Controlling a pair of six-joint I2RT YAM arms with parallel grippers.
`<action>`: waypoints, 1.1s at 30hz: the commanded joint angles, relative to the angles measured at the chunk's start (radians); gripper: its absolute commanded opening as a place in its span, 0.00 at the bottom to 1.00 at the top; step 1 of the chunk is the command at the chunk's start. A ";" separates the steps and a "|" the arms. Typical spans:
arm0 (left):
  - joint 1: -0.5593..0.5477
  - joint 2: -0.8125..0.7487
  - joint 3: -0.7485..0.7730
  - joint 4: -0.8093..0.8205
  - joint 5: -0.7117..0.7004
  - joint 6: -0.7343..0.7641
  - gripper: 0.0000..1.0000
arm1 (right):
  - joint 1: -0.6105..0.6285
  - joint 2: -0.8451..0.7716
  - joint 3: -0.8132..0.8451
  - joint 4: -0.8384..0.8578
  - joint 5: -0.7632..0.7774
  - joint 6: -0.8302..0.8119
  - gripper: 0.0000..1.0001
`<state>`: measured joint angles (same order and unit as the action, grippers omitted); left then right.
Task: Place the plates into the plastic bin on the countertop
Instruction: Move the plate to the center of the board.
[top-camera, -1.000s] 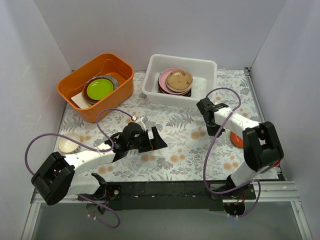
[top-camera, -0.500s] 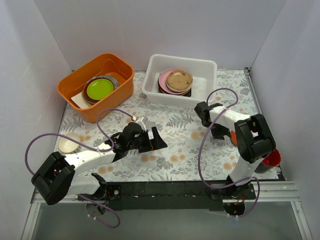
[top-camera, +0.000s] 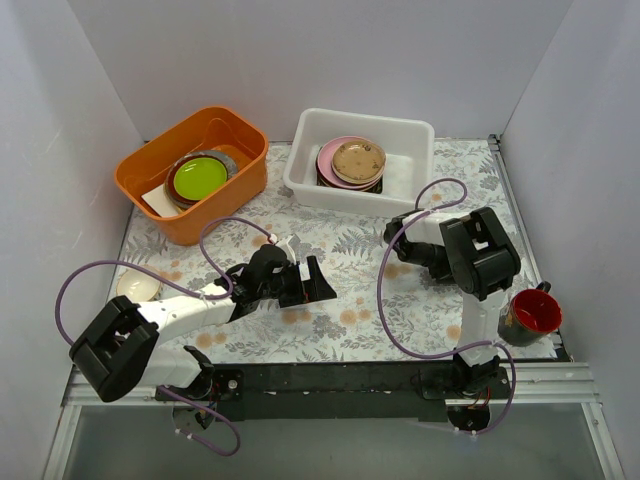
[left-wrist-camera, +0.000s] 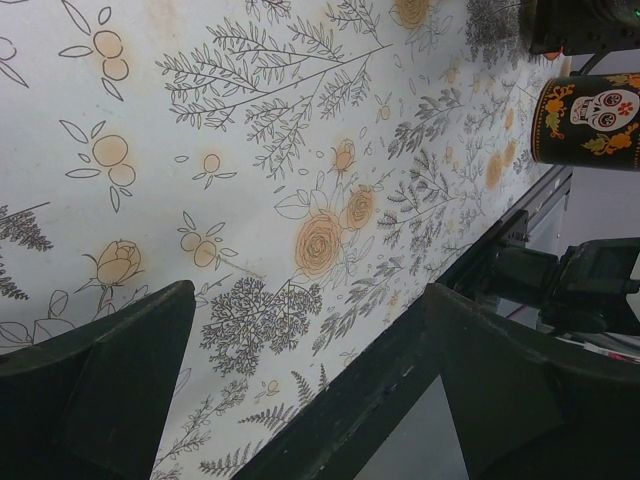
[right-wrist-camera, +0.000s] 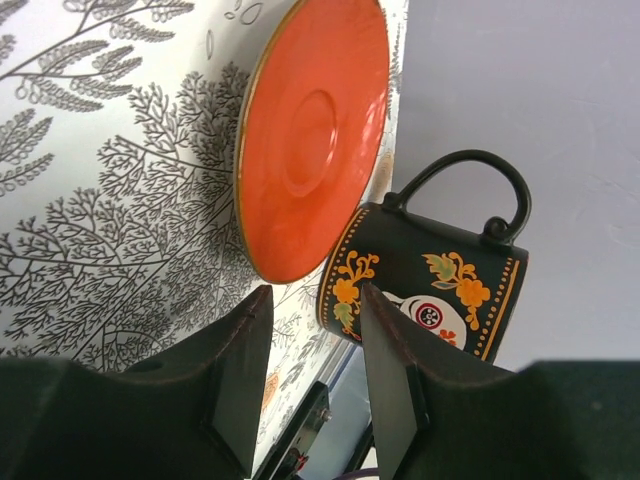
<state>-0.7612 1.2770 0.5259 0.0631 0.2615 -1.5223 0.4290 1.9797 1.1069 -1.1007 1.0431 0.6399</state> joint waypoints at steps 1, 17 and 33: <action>-0.001 -0.007 0.031 0.021 0.019 0.017 0.98 | 0.005 0.018 0.033 -0.062 0.071 0.076 0.48; -0.001 -0.022 0.032 0.004 0.013 0.014 0.98 | -0.009 -0.064 -0.035 0.137 -0.058 -0.133 0.49; -0.003 -0.001 0.094 -0.039 0.019 0.030 0.98 | -0.128 -0.091 -0.059 0.243 -0.176 -0.249 0.49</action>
<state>-0.7612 1.2785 0.5774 0.0444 0.2707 -1.5105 0.3130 1.9034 1.0492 -0.8906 0.8997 0.4053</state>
